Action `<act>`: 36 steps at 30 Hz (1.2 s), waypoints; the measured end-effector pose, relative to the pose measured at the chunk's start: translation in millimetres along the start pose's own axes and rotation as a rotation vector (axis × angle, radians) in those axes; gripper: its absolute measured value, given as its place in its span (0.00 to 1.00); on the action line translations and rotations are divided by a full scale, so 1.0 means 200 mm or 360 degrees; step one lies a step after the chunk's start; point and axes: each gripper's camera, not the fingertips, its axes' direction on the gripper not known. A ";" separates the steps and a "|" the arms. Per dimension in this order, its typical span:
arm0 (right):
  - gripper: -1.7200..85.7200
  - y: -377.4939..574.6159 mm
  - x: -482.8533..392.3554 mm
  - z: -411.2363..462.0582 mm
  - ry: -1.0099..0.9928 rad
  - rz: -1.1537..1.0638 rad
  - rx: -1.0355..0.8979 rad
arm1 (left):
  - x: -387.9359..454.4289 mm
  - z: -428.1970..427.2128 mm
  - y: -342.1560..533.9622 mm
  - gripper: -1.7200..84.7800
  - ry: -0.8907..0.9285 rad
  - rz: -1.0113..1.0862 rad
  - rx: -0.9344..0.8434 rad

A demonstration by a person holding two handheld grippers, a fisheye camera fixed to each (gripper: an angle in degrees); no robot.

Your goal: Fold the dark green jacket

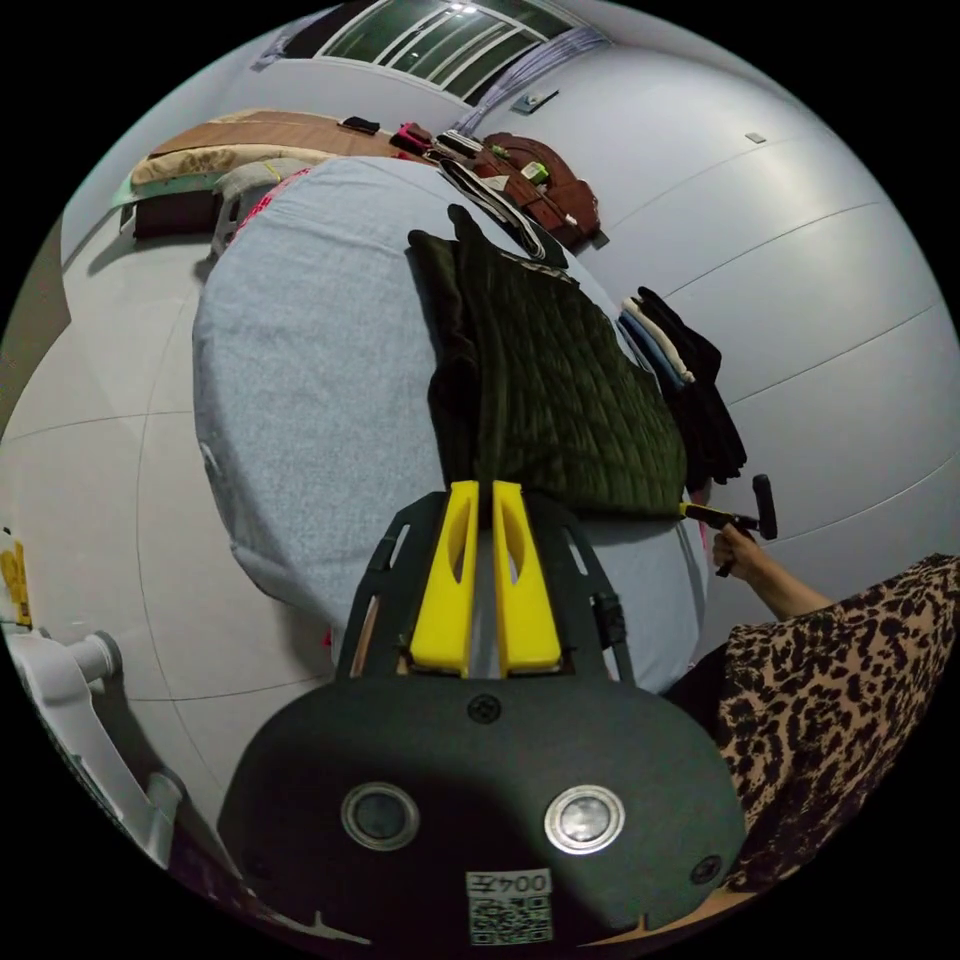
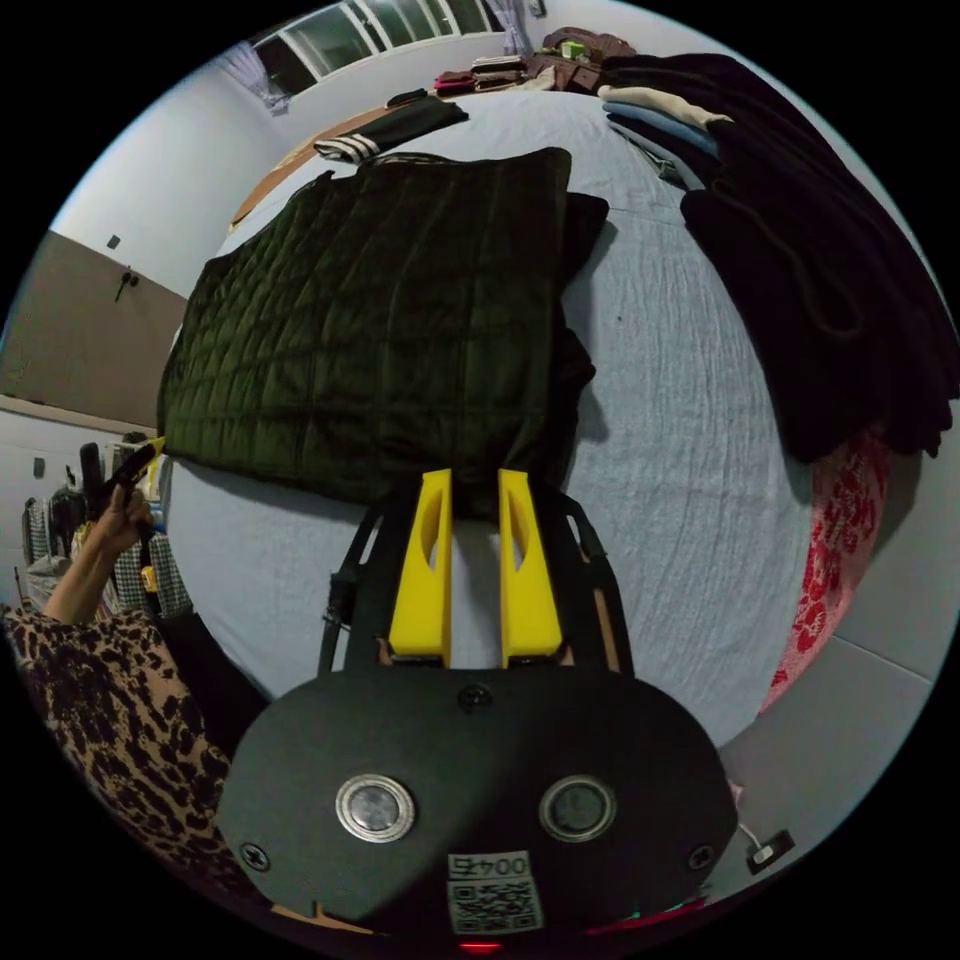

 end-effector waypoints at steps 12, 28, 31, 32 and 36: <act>0.17 0.53 0.68 0.08 -0.1142 0.0816 0.0436 | -0.21 -0.14 0.20 0.14 0.0348 -0.0483 0.0214; 0.16 0.46 0.84 0.31 -0.1385 0.1021 0.0460 | -0.36 0.16 0.11 0.22 0.0644 -0.0940 0.0259; 0.15 0.44 0.86 0.35 -0.1425 0.1049 0.0465 | -0.38 0.19 0.11 0.21 0.0679 -0.0981 0.0285; 0.15 0.43 0.86 0.36 -0.1439 0.1059 0.0469 | -0.39 0.21 0.12 0.20 0.0694 -0.1012 0.0296; 0.14 0.41 0.87 0.40 -0.1459 0.1078 0.0457 | -0.38 0.23 0.16 0.17 0.0654 -0.1015 0.0302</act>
